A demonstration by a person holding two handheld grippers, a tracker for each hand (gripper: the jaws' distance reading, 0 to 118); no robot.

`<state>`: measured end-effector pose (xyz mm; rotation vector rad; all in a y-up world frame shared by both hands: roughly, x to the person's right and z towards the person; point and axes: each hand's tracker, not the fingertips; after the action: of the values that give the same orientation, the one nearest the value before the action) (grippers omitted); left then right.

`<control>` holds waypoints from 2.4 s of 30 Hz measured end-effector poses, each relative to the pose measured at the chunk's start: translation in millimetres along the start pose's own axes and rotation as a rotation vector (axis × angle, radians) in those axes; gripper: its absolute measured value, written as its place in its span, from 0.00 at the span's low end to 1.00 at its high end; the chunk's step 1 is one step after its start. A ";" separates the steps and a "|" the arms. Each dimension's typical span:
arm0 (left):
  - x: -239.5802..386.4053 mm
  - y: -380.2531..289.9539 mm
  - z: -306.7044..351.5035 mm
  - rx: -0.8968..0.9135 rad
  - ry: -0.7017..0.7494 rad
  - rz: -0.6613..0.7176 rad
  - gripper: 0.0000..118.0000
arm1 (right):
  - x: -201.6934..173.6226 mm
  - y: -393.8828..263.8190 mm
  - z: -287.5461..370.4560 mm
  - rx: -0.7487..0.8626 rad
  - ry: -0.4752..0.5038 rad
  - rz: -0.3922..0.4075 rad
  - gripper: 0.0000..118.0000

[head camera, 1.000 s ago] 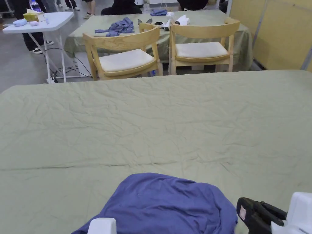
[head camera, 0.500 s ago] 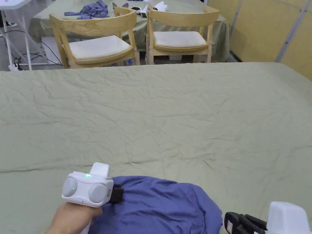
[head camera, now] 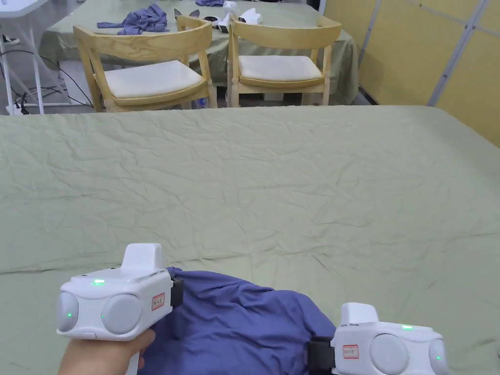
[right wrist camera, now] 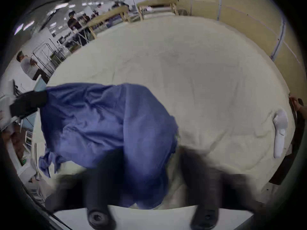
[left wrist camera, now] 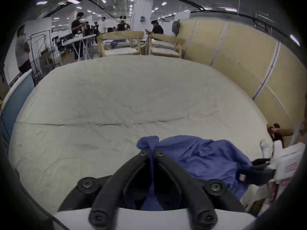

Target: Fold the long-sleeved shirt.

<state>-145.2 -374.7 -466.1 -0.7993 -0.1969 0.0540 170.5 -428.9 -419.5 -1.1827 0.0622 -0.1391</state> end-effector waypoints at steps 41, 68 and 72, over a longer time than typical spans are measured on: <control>-133.2 324.3 144.0 0.688 0.005 0.230 0.01 | -190.3 387.5 236.0 0.605 -0.142 0.547 0.16; -148.1 -75.8 106.1 -0.078 -0.073 0.351 0.01 | -60.0 45.8 17.2 -0.131 0.100 0.394 0.16; -130.8 -108.9 123.4 -0.207 -0.047 0.339 0.01 | -47.6 -5.2 26.5 -0.208 0.103 0.353 0.18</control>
<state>-300.4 -379.4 -324.4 -1.0327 -0.1105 0.3773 126.2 -399.8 -405.7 -1.3525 0.3809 0.1210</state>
